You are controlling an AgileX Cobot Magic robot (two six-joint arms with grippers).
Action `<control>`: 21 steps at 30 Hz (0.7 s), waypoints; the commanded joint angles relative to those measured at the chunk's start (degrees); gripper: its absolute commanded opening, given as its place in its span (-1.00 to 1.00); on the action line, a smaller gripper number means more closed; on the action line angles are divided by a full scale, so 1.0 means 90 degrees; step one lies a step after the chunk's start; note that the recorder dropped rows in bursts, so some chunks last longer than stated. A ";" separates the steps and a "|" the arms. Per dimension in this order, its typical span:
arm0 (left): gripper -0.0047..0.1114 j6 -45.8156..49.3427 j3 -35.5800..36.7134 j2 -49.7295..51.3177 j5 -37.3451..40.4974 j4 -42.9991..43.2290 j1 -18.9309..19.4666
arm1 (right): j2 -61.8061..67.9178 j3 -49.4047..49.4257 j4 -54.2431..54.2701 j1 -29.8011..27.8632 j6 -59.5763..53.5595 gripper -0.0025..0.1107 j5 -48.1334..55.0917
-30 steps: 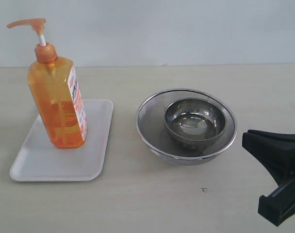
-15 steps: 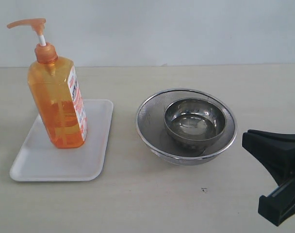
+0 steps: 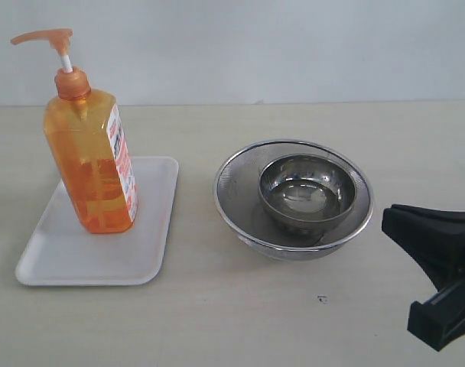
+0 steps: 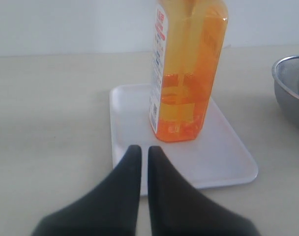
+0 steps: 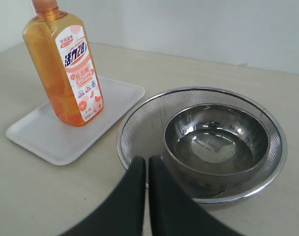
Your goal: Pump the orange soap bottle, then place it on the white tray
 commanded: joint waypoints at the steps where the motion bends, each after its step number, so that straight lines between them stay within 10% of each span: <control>1: -0.84 -0.0049 0.0023 -0.0020 -0.0003 -0.0030 0.0003 | -0.0478 0.0019 -0.0005 -0.0419 0.0166 -0.96 0.0148; 21: -0.84 -0.0049 0.0023 -0.0020 -0.0016 -0.0030 0.0003 | -0.4312 0.0519 0.0130 -0.4840 0.0777 -0.96 0.2833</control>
